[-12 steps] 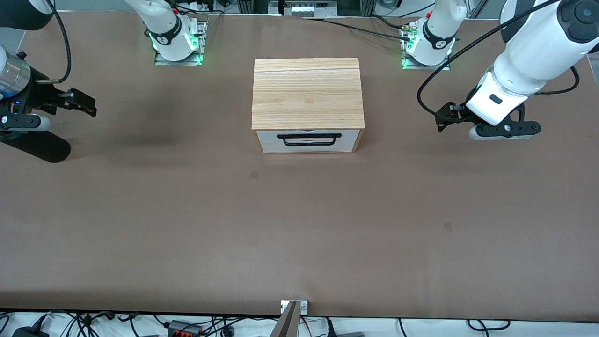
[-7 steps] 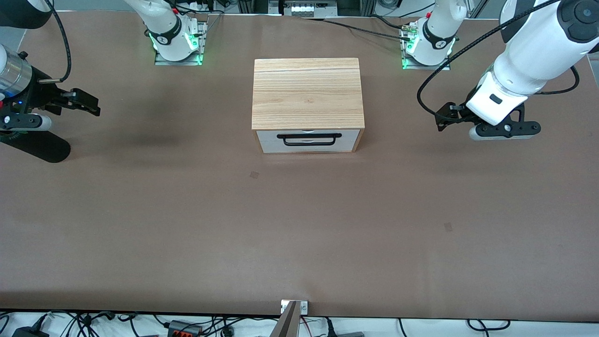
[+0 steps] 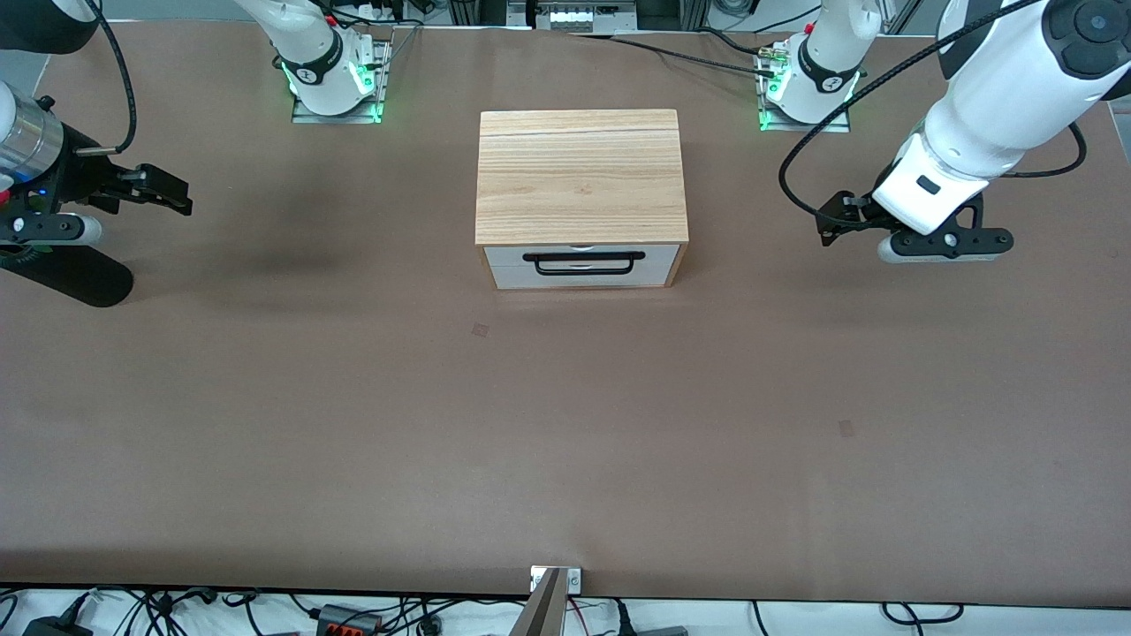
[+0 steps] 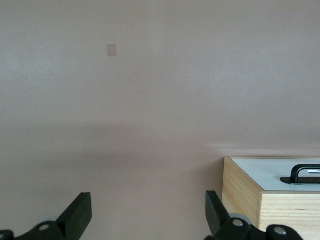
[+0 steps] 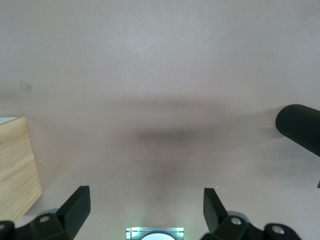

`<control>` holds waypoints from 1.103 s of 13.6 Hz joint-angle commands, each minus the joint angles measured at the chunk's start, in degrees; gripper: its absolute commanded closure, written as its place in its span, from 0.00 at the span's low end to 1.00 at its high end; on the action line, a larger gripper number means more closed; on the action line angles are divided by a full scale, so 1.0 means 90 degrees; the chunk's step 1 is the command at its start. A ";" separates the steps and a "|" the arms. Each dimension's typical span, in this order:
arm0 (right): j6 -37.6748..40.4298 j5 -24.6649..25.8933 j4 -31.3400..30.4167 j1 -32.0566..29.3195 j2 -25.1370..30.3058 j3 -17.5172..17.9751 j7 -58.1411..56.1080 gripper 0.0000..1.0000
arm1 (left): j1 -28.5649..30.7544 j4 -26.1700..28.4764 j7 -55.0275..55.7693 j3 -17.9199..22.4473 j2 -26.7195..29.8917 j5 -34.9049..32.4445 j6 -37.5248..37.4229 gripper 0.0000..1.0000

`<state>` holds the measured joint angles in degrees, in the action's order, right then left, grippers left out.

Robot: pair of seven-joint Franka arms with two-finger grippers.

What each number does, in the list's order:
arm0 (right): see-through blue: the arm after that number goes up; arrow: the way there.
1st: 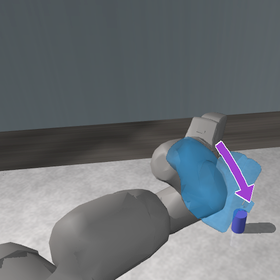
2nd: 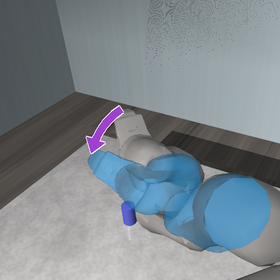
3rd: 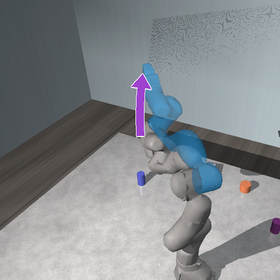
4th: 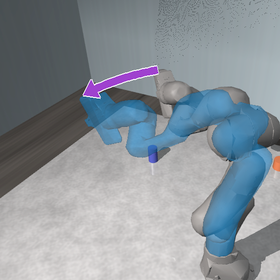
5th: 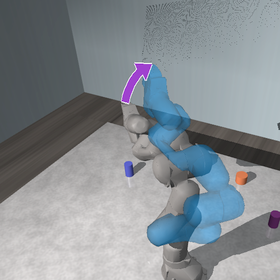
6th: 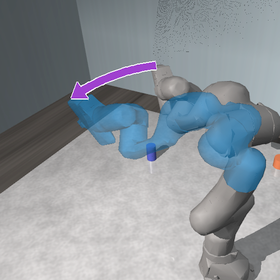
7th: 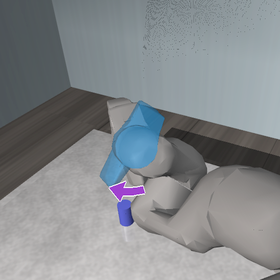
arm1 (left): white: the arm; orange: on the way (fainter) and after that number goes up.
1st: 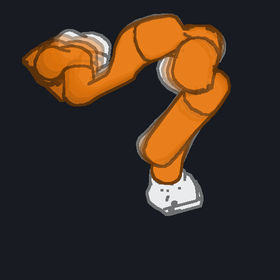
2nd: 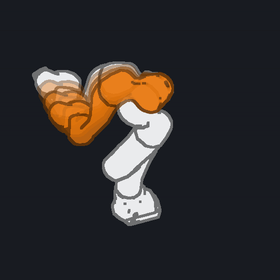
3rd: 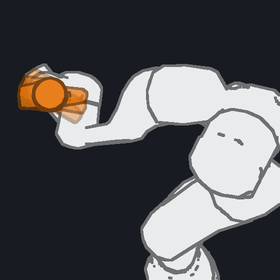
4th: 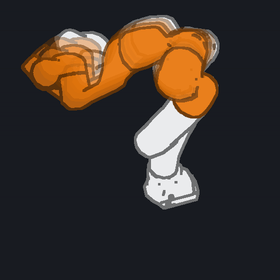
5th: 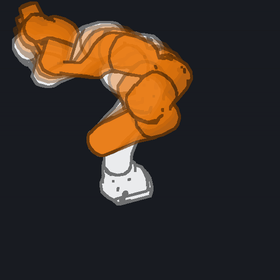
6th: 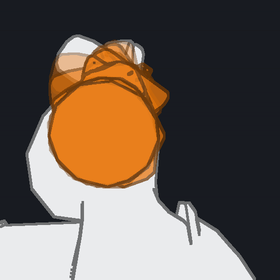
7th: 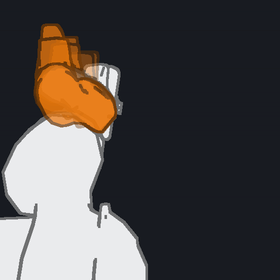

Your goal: Pull top drawer with both arms simultaneously

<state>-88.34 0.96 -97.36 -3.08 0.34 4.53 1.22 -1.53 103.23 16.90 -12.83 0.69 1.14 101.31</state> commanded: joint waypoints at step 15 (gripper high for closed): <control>0.0130 -0.2916 0.0018 0.0712 -0.1735 0.0025 -0.0165 0.00 | -0.0622 -0.0063 -0.2800 -0.0078 -0.1959 0.2876 0.1898 0.00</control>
<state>-85.23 -20.11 -97.72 1.86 -12.29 4.92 0.76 -8.88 103.39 1.35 -13.48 -13.77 20.69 117.47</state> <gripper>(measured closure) 0.000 0.000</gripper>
